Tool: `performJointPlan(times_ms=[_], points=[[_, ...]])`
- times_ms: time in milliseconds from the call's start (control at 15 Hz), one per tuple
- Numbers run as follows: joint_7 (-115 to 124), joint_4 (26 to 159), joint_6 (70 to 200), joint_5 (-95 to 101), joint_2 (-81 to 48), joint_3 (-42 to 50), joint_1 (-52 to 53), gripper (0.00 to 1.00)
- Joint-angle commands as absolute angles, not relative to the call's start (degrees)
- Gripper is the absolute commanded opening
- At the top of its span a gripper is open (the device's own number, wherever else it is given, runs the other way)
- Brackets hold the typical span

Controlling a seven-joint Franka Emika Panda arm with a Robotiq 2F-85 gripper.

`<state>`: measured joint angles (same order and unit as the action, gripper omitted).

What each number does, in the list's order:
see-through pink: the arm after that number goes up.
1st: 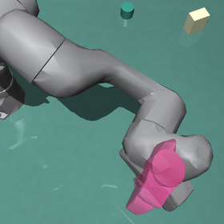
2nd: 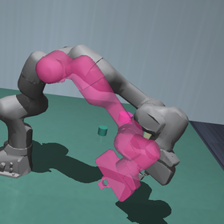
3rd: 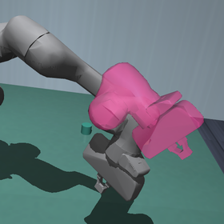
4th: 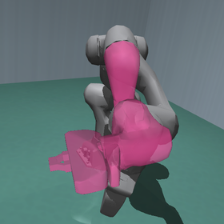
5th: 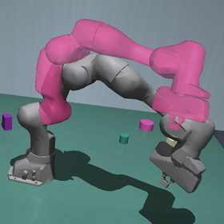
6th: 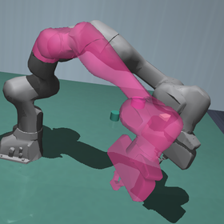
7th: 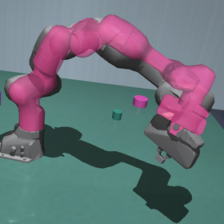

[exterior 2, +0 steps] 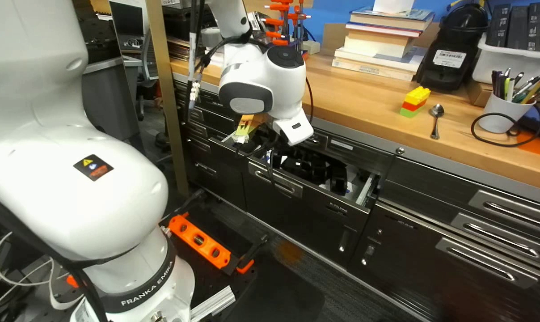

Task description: Put the black objects in the open drawer then close the drawer

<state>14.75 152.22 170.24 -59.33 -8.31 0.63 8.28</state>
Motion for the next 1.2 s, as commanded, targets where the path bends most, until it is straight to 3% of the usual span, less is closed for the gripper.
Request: performJointPlan(times_ms=[0, 133, 667, 733, 1133], points=[[27.9, 161.3, 170.8, -46.1, -1.7, 4.8, 10.7, 1.0], [32.3, 158.4, 170.0, -40.2, -6.0, 7.8, 11.5, 1.0], [62.6, 158.6, 158.5, -3.0, -2.2, 22.0, 16.2, 1.0], [66.2, 158.3, 156.3, 1.7, -0.9, 17.7, 10.8, 1.0], [68.7, 157.6, 139.3, 5.2, 6.0, 9.0, 3.1, 1.0]])
